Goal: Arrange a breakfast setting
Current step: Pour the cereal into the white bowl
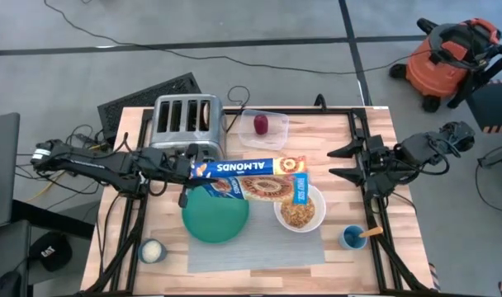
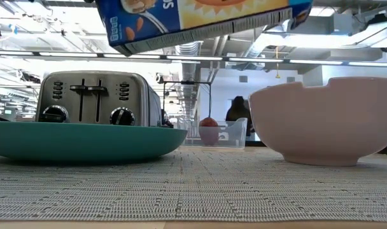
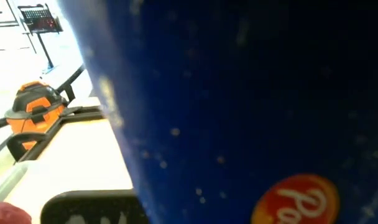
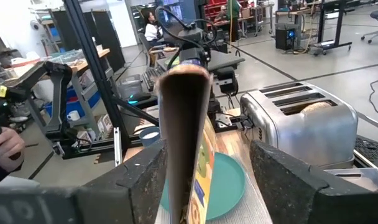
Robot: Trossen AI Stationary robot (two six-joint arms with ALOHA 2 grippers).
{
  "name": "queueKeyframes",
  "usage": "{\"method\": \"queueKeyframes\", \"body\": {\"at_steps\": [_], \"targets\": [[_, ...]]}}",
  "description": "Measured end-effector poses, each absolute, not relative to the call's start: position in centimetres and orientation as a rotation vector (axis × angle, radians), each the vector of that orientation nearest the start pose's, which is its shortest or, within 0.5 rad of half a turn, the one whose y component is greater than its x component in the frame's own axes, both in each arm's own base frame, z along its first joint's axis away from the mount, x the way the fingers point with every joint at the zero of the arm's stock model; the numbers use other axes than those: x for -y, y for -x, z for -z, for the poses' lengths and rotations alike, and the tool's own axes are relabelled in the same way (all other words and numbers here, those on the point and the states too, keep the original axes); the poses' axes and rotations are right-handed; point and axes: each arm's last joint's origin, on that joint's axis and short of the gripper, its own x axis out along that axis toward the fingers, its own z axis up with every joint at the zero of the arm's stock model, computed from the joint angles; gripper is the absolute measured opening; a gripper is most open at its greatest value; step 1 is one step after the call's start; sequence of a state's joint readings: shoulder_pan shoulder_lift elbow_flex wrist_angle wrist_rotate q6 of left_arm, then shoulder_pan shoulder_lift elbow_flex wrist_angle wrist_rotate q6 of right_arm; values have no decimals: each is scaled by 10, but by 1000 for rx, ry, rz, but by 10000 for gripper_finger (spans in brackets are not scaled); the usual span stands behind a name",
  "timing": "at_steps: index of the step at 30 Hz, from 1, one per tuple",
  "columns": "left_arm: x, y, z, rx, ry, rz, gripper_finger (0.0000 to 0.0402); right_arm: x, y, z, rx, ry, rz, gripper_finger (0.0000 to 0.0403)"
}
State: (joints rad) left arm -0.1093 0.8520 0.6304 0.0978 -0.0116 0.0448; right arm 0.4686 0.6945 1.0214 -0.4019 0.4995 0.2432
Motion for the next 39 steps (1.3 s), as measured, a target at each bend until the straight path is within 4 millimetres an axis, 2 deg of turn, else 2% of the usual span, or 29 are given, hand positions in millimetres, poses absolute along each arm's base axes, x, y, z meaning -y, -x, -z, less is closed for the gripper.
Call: {"method": "queueKeyframes", "body": {"at_steps": [5, 10, 18, 23, 29, 35, 39], "targets": [[19, -193, -288, -40, -54, 98, 0, -42, -118, -399, -79, -195, 60, 290], [13, -192, -287, 82, -44, 85, 0, -40, -118, -395, -114, -176, 72, 296], [9, -189, -302, 256, -70, 65, 0, -46, -133, -375, -165, -132, 105, 297], [9, -185, -313, 382, -98, 54, 0, -51, -156, -355, -132, -81, 127, 296], [9, -182, -321, 466, -118, 44, 0, -54, -197, -337, 18, -8, 185, 296], [9, -181, -322, 486, -136, 38, 0, -54, -237, -340, 265, 68, 169, 295], [9, -181, -322, 483, -142, 35, 0, -50, -254, -337, 387, 87, 192, 295]]}}
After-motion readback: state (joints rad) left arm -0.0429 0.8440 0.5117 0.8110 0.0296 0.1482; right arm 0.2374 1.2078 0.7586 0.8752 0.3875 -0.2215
